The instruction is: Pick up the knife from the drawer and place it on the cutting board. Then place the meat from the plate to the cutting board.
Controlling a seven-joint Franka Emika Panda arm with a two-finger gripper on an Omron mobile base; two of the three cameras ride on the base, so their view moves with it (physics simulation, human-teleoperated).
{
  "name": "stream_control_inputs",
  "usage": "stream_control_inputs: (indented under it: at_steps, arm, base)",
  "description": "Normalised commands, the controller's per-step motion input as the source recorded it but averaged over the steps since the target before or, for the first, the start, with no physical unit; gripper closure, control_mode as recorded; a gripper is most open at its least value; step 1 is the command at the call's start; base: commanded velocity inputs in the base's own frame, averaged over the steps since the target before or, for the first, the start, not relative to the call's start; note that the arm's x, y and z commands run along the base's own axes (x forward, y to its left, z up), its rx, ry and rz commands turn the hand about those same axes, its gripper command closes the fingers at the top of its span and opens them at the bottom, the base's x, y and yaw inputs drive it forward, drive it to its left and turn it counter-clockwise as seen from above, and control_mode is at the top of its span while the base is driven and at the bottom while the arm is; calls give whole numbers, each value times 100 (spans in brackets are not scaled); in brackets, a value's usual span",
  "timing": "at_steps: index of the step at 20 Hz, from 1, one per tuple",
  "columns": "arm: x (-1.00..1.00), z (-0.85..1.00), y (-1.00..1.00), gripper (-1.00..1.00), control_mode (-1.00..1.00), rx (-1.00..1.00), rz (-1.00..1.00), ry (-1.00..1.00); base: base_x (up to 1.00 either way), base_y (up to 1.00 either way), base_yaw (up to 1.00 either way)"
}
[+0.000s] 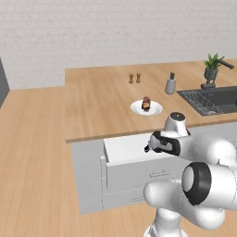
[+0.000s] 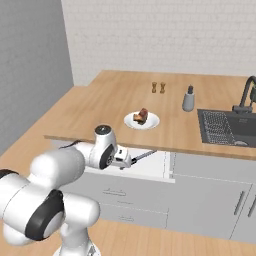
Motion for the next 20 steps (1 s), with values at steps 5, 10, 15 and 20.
stream_control_inputs:
  at_steps: [5,10,15,20]
  arm:
    - [42,-33,0,-100,-100,0,0,3]
    - [43,-32,0,-100,-100,0,0,5]
    - [33,-31,0,-100,-100,0,0,8]
    - [-3,-39,0,-100,-100,-2,4,9]
  base:
    - [0,0,0]
    - [0,0,0]
    - [0,0,0]
    - [0,0,0]
